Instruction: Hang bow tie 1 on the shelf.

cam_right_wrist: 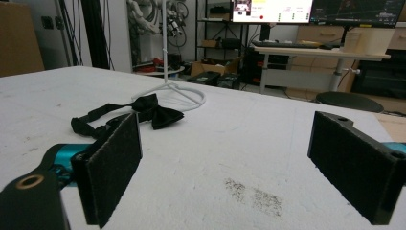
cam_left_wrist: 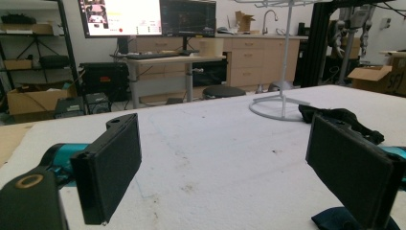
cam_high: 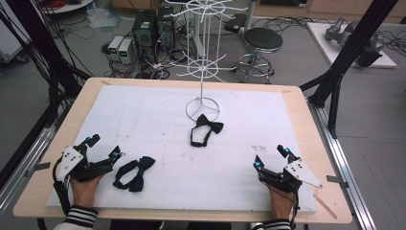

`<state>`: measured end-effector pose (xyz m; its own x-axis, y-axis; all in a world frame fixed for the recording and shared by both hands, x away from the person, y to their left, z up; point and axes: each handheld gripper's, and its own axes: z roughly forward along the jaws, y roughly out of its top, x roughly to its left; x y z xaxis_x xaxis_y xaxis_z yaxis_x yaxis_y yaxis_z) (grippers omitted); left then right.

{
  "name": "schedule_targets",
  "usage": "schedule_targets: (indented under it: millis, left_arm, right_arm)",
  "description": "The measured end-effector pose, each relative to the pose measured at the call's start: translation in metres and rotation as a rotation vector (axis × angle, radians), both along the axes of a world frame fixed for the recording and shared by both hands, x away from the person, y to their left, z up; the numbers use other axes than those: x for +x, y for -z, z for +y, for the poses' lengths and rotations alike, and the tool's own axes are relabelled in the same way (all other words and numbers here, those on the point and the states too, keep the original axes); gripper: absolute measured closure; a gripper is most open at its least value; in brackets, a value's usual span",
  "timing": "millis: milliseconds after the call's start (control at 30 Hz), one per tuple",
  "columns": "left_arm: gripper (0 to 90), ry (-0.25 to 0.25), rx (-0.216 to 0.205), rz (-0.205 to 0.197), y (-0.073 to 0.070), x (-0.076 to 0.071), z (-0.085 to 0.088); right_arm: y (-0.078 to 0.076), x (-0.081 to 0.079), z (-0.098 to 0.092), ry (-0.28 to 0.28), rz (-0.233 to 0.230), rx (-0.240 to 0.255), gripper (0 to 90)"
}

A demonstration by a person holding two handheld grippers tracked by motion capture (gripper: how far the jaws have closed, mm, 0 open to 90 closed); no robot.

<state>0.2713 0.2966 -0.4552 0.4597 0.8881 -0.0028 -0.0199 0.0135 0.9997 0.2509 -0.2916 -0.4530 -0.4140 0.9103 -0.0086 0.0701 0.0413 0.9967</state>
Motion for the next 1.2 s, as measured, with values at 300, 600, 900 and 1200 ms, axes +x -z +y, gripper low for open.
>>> schedule_targets:
  millis: [300, 600, 900, 1200]
  left_arm:
    - [12.3, -0.008, -0.001, -0.002, 0.000, 0.000, 0.000]
    - [12.3, -0.007, 0.002, -0.002, 0.000, 0.000, -0.001]
    - [12.3, 0.023, 0.027, 0.034, -0.008, -0.001, -0.001]
    - [12.3, 0.048, 0.116, 0.049, -0.045, -0.011, -0.009]
  right_arm:
    - [0.000, 0.001, -0.001, -0.002, -0.004, -0.004, 10.7]
    - [0.000, 0.001, 0.000, 0.010, 0.000, -0.003, 10.7]
    - [0.000, 0.000, 0.001, 0.014, -0.004, -0.010, 10.7]
    - [0.000, 0.000, 0.001, 0.014, -0.006, -0.011, 10.7]
